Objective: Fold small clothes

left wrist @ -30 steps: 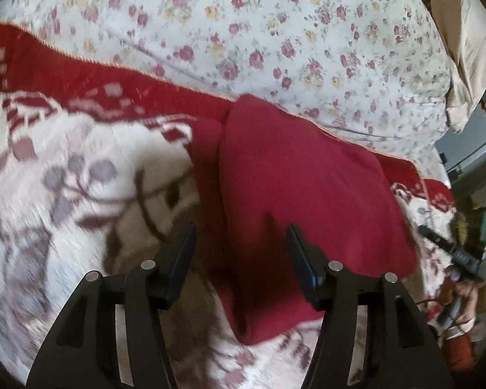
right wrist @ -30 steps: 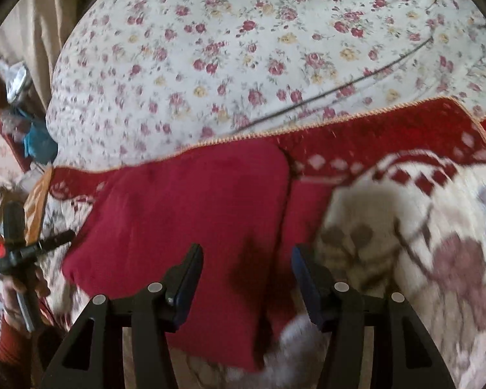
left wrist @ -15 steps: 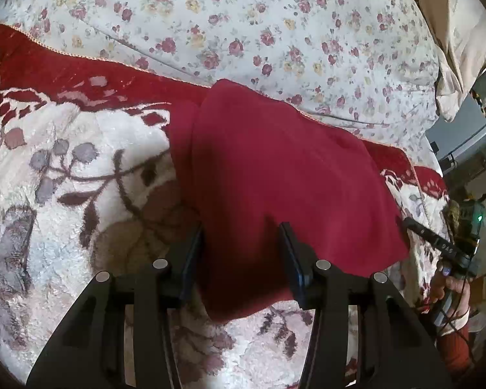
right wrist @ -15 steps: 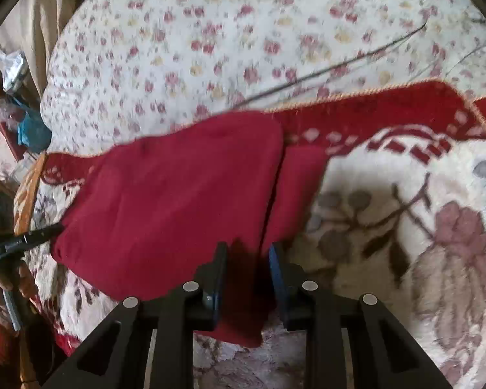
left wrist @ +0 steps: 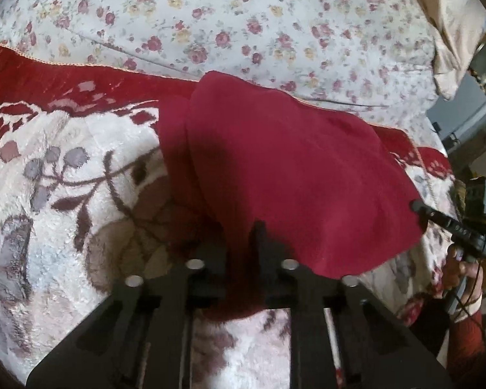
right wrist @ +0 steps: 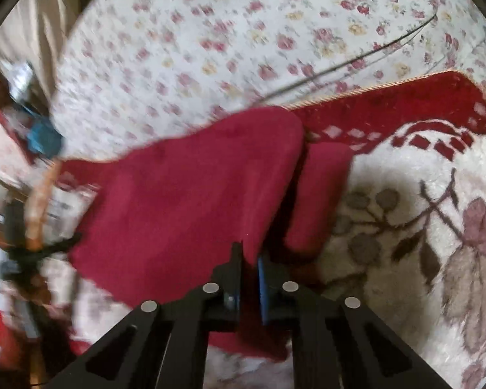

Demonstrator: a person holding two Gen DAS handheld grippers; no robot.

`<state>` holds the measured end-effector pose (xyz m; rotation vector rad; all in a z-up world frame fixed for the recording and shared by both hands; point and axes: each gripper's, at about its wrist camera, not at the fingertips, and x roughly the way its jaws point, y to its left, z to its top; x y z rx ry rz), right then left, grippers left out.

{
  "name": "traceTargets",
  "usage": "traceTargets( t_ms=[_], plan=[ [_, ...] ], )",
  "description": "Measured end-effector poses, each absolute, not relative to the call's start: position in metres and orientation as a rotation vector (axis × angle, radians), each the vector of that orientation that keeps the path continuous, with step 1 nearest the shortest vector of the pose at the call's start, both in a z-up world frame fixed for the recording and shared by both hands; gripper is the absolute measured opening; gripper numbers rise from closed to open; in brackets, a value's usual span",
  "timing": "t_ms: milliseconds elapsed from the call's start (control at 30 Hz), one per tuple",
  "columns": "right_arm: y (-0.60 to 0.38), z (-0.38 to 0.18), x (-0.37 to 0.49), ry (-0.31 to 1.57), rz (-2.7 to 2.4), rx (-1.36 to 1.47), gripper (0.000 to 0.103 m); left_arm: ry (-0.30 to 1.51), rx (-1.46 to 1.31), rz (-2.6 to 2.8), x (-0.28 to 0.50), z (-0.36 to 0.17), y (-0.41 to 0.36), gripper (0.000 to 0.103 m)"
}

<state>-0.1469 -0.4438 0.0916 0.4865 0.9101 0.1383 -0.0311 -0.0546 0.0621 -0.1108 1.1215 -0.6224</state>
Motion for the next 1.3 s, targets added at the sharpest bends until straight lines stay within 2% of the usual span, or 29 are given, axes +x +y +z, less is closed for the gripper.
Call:
traceTargets(
  t_ms=[133, 300, 400, 433, 467, 533, 600, 733, 833, 900, 967, 1100, 1200, 1300],
  plan=[
    [-0.438, 0.115, -0.177, 0.866, 0.199, 0.453, 0.007, 1.096, -0.059, -0.673, -0.048, 0.068, -0.047, 0.009],
    [-0.439, 0.06, -0.177, 1.034, 0.129, 0.459, 0.006, 1.162, -0.109, -0.63, -0.043, 0.041, -0.038, 0.009],
    [-0.443, 0.062, -0.179, 1.01, 0.126, 0.498, 0.007, 1.135, -0.065, -0.632, -0.051, 0.051, -0.039, 0.009],
    [-0.446, 0.071, -0.179, 0.986, 0.112, 0.501, 0.013, 1.124, -0.044, -0.628, -0.053, 0.055, -0.04, 0.009],
    [-0.45, 0.083, -0.177, 0.954, 0.086, 0.489, 0.029, 1.104, -0.013, -0.617, -0.056, 0.062, -0.042, 0.009],
    [-0.451, 0.105, -0.169, 0.892, 0.048, 0.451, 0.051, 1.078, 0.013, -0.597, -0.056, 0.07, -0.045, 0.009],
    [-0.446, 0.116, -0.154, 0.879, 0.043, 0.409, 0.051, 1.052, 0.02, -0.564, -0.054, 0.076, -0.048, 0.009],
    [-0.424, 0.107, -0.099, 0.898, 0.008, 0.308, 0.051, 1.018, 0.061, -0.491, -0.049, 0.072, -0.063, 0.029],
    [-0.414, 0.087, -0.06, 0.945, -0.004, 0.29, 0.043, 1.017, 0.068, -0.456, -0.045, 0.063, -0.071, 0.03],
    [-0.41, 0.071, -0.036, 0.983, -0.029, 0.277, 0.043, 1.013, 0.083, -0.421, -0.04, 0.056, -0.074, 0.032],
    [-0.409, 0.05, -0.012, 1.036, -0.071, 0.26, 0.043, 0.985, 0.101, -0.384, -0.035, 0.051, -0.074, 0.051],
    [-0.404, 0.044, 0.006, 1.012, -0.122, 0.2, 0.043, 0.978, 0.06, -0.377, -0.027, 0.039, -0.068, 0.055],
    [-0.399, 0.054, 0.007, 1.019, -0.144, 0.175, 0.043, 0.954, 0.053, -0.366, -0.025, 0.034, -0.063, 0.067],
    [-0.382, 0.075, 0.0, 0.969, -0.078, 0.188, 0.043, 0.961, 0.005, -0.375, -0.023, 0.03, -0.057, 0.068]
  ],
)
